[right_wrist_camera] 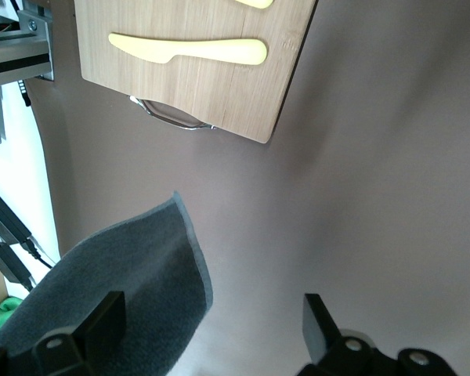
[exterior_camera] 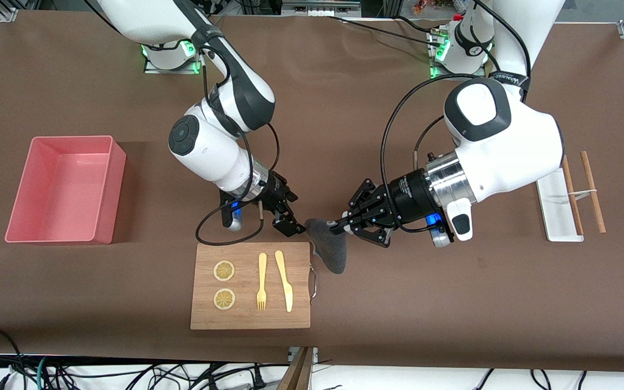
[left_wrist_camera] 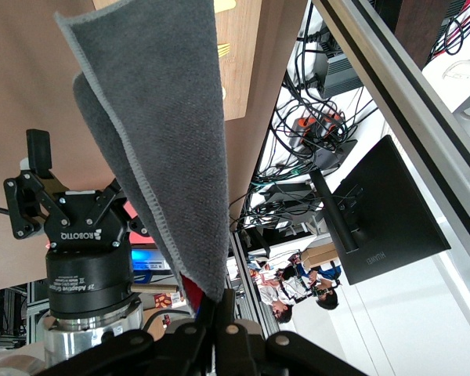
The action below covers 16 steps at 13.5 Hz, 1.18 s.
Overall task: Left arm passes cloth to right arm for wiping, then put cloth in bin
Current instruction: 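Carry the cloth with the left gripper toward the right gripper, then grasp the cloth with the right gripper beside the left gripper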
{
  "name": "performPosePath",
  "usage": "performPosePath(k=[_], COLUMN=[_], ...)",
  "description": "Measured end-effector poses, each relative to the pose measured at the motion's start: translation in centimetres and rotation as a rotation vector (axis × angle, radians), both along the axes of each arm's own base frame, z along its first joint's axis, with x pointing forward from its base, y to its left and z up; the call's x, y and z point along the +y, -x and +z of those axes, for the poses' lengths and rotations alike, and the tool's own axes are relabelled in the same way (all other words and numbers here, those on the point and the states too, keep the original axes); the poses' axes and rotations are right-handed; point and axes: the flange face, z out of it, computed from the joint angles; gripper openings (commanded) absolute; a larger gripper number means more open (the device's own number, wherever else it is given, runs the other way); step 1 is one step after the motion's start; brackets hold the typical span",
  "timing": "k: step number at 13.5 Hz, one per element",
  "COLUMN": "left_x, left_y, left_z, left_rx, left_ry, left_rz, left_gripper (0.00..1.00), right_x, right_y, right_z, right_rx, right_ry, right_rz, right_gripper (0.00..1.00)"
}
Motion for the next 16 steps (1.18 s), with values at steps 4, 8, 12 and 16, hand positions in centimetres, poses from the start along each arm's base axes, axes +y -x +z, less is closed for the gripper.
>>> performPosePath(k=[4, 8, 12, 16], left_x=[0.0, -1.1, -5.6, -5.8], left_y=[0.0, 0.5, 2.4, 2.4], left_z=[0.0, -0.2, -1.6, -2.2], left_rx=[0.000, 0.004, 0.018, 0.024], left_ry=[0.000, 0.000, -0.007, -0.011], left_rz=[0.000, -0.017, -0.076, -0.077], left_gripper=[0.00, 0.00, 0.00, 0.00], right_x=[-0.1, 0.1, 0.8, 0.8], right_y=[-0.5, -0.6, -0.5, -0.6], right_z=[0.3, -0.3, -1.4, -1.5], right_rx=[0.002, 0.004, 0.012, 0.014], right_ry=[-0.067, -0.096, -0.162, -0.168], right_rz=[-0.070, -0.103, -0.159, -0.166], right_gripper=[1.00, 1.00, 1.00, 0.33])
